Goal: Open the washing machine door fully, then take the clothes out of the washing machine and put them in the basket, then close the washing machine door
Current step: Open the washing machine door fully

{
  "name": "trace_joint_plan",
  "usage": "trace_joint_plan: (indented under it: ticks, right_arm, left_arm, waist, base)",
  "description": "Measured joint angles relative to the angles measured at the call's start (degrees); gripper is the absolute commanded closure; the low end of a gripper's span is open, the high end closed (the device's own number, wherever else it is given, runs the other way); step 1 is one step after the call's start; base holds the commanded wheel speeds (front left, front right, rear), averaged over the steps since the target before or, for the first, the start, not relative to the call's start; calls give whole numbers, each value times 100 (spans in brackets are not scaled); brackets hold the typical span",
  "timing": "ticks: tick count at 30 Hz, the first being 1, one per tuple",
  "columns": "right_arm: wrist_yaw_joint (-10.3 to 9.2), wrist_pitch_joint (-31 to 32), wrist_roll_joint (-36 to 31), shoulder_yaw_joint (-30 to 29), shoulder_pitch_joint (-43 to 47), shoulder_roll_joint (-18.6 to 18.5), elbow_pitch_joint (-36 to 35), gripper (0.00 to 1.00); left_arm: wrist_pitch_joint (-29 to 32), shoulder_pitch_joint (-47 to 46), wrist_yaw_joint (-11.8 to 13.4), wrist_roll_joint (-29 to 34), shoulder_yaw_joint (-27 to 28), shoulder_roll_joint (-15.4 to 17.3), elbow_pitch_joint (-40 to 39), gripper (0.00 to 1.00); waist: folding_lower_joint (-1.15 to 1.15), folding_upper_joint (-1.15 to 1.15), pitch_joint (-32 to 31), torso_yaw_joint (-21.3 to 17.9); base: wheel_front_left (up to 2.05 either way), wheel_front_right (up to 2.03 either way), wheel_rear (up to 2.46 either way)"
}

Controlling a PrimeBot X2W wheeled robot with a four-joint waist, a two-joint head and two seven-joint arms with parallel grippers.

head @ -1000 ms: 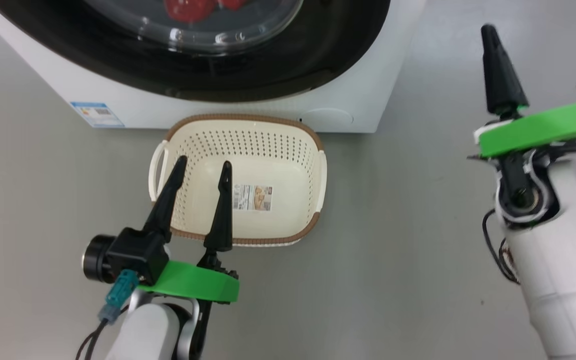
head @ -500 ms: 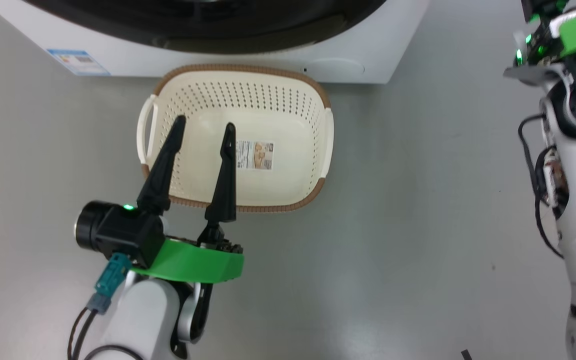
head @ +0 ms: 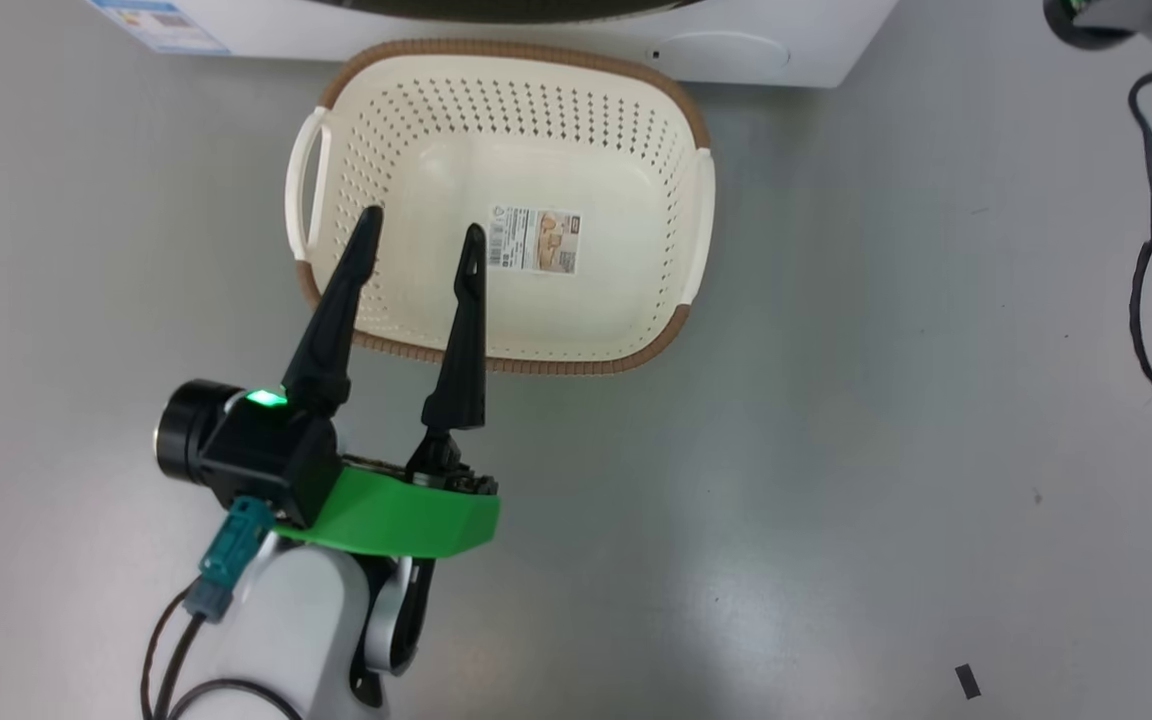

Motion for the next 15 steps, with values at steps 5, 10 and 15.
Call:
trace_joint_plan:
  ticks: [5,10,15]
  right_arm:
    - [0,290,48,80,-264,-35,43,100]
    - [0,385,88,153,-461,-40,135,100]
    - [0,455,208,166,-680,-59,255,100]
  left_arm:
    - [0,-63,4,2,-30,0,-11,0]
    - [0,-80,18,3,-60,-1,-22,0]
    - [0,-88,23,3,-97,-2,-29,0]
  waist:
    - [0,0,180,103]
    - [0,0,257,156]
    - [0,0,307,189]
  base:
    - [0,0,0]
    - [0,0,0]
    - [0,0,0]
